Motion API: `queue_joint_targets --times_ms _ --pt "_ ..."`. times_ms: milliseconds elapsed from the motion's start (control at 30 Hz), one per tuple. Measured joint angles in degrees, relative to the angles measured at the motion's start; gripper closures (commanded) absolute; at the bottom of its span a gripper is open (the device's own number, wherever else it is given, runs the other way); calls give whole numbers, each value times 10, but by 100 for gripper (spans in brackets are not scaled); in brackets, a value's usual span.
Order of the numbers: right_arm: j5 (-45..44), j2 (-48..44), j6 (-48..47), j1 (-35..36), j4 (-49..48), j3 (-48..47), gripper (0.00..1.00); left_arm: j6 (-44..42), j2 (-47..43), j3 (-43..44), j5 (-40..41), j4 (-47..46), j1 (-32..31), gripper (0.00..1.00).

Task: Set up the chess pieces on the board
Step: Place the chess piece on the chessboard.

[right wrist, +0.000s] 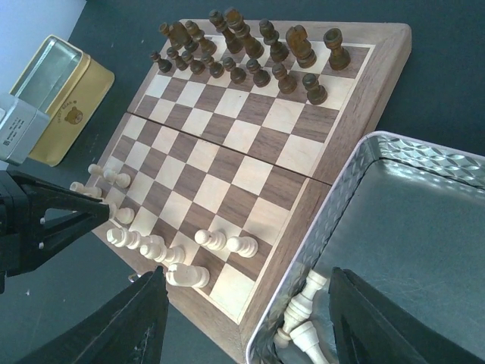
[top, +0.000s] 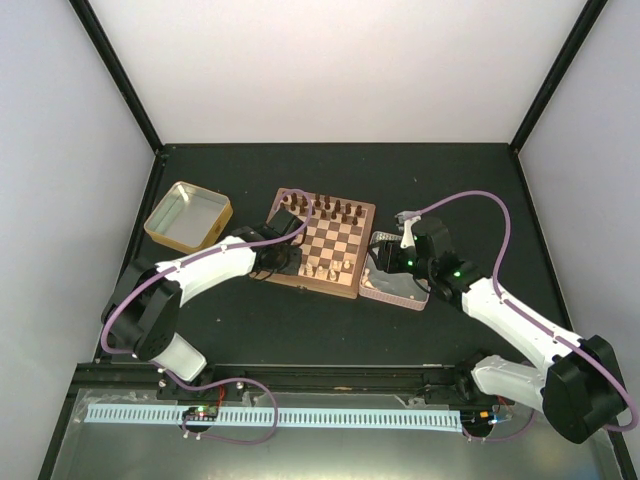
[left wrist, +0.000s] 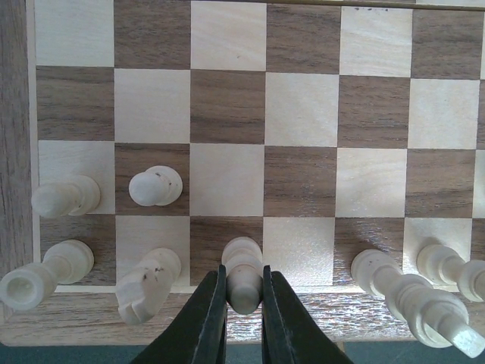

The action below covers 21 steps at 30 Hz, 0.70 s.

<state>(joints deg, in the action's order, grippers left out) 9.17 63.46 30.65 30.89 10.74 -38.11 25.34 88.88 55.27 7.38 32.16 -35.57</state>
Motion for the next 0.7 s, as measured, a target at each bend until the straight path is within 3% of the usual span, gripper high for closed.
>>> queue_joint_targets --times_ms 400,700 --pt "0 0 4 0 0 0 41 -8 -2 0 -1 5 0 69" --pt "-25 -2 16 -1 16 0 42 -8 -31 10 -13 13 0 65"
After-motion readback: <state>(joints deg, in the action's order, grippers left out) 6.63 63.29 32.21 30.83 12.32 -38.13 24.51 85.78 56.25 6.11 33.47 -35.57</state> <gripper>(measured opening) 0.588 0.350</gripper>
